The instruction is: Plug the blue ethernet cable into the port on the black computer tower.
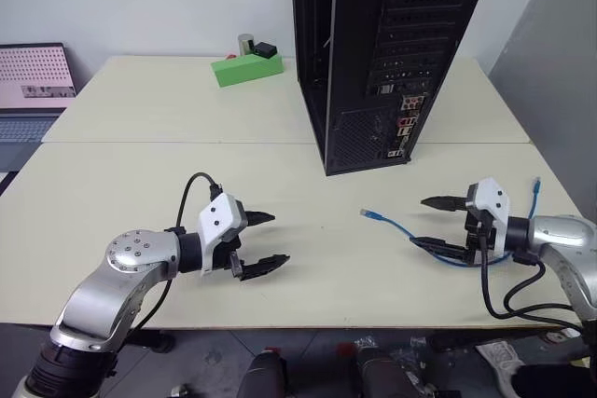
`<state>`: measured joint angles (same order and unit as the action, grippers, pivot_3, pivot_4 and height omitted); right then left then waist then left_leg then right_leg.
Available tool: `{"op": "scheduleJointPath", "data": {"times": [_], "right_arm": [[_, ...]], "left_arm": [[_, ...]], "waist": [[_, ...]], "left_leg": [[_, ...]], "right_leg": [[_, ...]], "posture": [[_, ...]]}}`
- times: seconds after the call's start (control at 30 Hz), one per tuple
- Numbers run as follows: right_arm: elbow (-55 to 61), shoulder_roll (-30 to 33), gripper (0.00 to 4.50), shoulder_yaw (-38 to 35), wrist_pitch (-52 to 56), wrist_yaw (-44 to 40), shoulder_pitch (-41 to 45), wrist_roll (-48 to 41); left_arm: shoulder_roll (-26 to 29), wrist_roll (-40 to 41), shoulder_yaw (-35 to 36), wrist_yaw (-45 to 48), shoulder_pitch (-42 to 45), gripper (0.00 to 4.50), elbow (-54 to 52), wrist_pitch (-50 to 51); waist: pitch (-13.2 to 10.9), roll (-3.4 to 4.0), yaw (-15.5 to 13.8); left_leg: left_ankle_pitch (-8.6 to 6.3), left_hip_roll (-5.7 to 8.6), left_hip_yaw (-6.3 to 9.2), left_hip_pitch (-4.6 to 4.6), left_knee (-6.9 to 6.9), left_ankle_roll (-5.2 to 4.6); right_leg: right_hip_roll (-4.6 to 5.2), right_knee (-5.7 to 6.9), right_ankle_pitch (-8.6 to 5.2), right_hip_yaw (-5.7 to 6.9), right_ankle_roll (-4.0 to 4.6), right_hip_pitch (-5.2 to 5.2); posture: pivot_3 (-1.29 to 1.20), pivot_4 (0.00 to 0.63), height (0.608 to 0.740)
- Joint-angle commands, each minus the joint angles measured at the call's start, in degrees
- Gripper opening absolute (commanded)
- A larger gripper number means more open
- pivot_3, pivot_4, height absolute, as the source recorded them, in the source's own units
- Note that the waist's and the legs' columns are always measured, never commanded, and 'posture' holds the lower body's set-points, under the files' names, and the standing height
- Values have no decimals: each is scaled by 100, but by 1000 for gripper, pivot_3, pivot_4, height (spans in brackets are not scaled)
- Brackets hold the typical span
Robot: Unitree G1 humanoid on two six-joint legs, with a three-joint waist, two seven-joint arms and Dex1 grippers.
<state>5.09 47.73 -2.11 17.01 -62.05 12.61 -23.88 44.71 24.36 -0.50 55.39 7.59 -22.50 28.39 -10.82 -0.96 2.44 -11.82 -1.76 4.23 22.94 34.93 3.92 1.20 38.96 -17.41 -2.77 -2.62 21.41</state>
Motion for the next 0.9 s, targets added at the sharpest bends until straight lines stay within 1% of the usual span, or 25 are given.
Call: {"op": "scheduleJointPath", "data": {"times": [0.03, 0.37, 0.53, 0.6, 0.73, 0.9], "right_arm": [[46, -34, 4466, -109, -75, 3, 108, 13], [133, -185, 4466, -54, -28, 218, 148, 146], [142, -589, 4466, 469, 115, 616, 396, 584], [19, -742, 4466, 710, 88, 685, 557, 791], [-471, -1105, 4466, 1065, -52, 799, 906, 1129], [-1254, -1279, 4466, 1259, -321, 778, 1229, 1483]], "left_arm": [[107, 44, 130, 92, -37, 4500, -230, -138], [147, 2, 41, 147, -37, 4500, -234, -138], [104, -109, -110, 216, 92, 4500, -163, -237], [97, -262, -207, 248, 164, 4500, -23, -412], [44, -261, -295, 353, 309, 4500, 97, -533], [2, -322, -401, 413, 428, 4500, 146, -606]], "waist": [[0, 0, -1], [0, 0, -7], [0, 0, -6], [0, 0, -6], [0, 0, -9], [0, -1, -22]], "left_leg": [[0, 0, 0, 0, 0, 0], [0, 0, 0, 0, 0, 0], [0, -1, 0, 0, 0, 0], [0, -1, 1, 0, 0, 0], [0, 0, 1, 0, 0, 0], [0, 0, 1, 2, 0, 0]], "right_leg": [[0, 0, 0, 0, 0, 0], [0, 0, 0, 0, 0, 1], [-1, 1, 0, 0, 0, 1], [-1, 1, 0, 1, 0, 1], [-1, 1, 0, 1, 0, 3], [-1, 1, 0, 3, 1, 3]], "posture": [[0, 150, 740], [0, 150, 740], [0, 150, 740], [0, 150, 740], [0, 150, 740], [0, 150, 740]]}}
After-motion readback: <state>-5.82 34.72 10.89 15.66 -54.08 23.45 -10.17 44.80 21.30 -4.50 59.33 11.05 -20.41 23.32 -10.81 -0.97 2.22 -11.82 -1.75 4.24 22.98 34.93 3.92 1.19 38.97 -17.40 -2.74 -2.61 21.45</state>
